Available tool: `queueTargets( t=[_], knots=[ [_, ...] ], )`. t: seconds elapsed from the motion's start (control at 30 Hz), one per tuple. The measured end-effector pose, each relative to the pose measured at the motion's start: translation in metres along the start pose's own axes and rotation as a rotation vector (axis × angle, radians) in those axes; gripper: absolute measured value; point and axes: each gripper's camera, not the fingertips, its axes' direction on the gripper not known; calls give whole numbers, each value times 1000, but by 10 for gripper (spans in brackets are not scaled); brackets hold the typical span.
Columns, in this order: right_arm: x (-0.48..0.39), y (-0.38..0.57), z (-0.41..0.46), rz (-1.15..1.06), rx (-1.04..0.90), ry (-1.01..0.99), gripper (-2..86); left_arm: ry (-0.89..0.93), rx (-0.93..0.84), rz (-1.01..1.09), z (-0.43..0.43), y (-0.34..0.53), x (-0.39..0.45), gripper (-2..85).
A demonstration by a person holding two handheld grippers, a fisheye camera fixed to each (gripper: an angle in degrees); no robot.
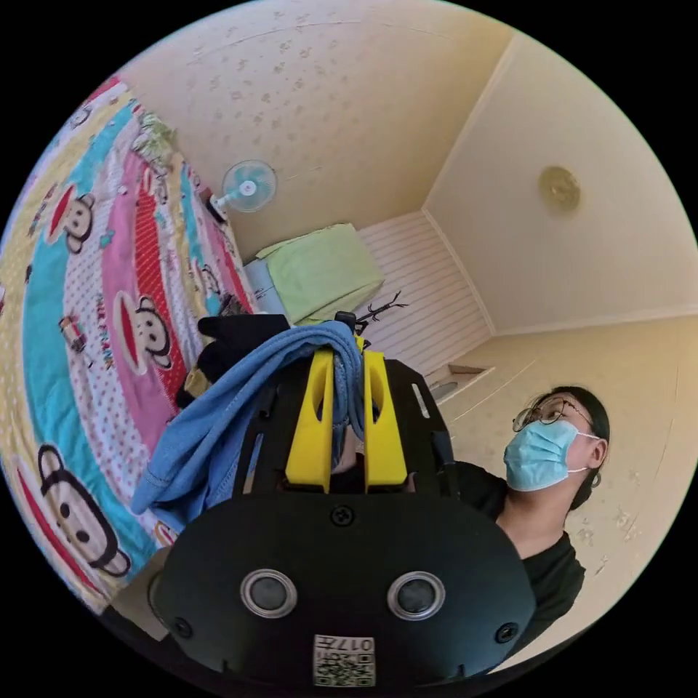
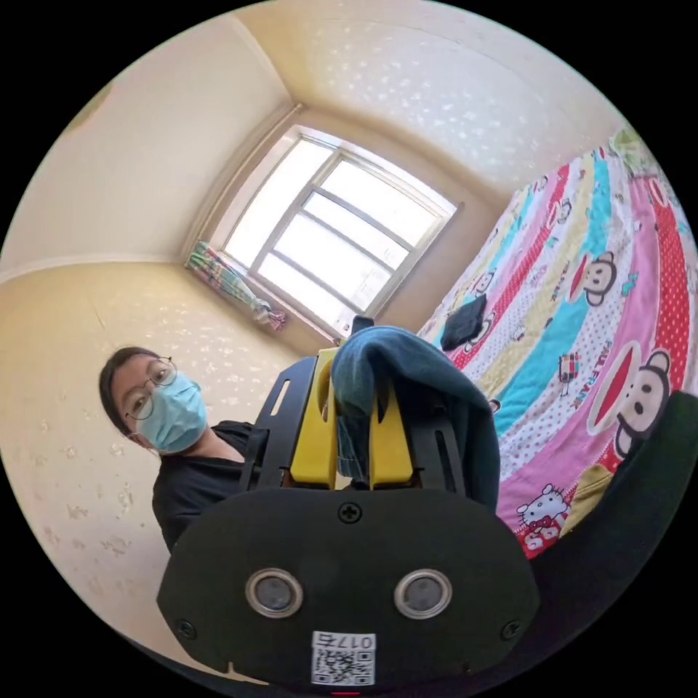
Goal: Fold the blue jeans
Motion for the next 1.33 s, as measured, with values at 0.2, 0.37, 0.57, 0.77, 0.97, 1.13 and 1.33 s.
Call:
queueTargets(
  t=[0.2,0.37,0.57,0.77,0.97,1.13,1.33],
  knots=[
    [-110,6,-86,-258,64,359,61,-75,-87,219,126,-36,36,54],
    [-48,125,-140,354,270,816,70,-60,-427,-102,227,22,-70,79],
    [-18,288,-111,727,542,1117,49,79,-445,-564,184,176,-181,12],
    [-31,206,-31,373,568,1199,13,-220,-306,-547,106,166,-165,-9],
    [26,92,97,118,208,980,7,-370,-214,-392,76,99,-130,-10],
    [100,50,202,121,-94,902,6,-359,-69,-296,23,21,-113,-10],
    [210,66,318,264,-331,726,10,-480,80,-129,-49,-20,-105,-10]
  ],
)
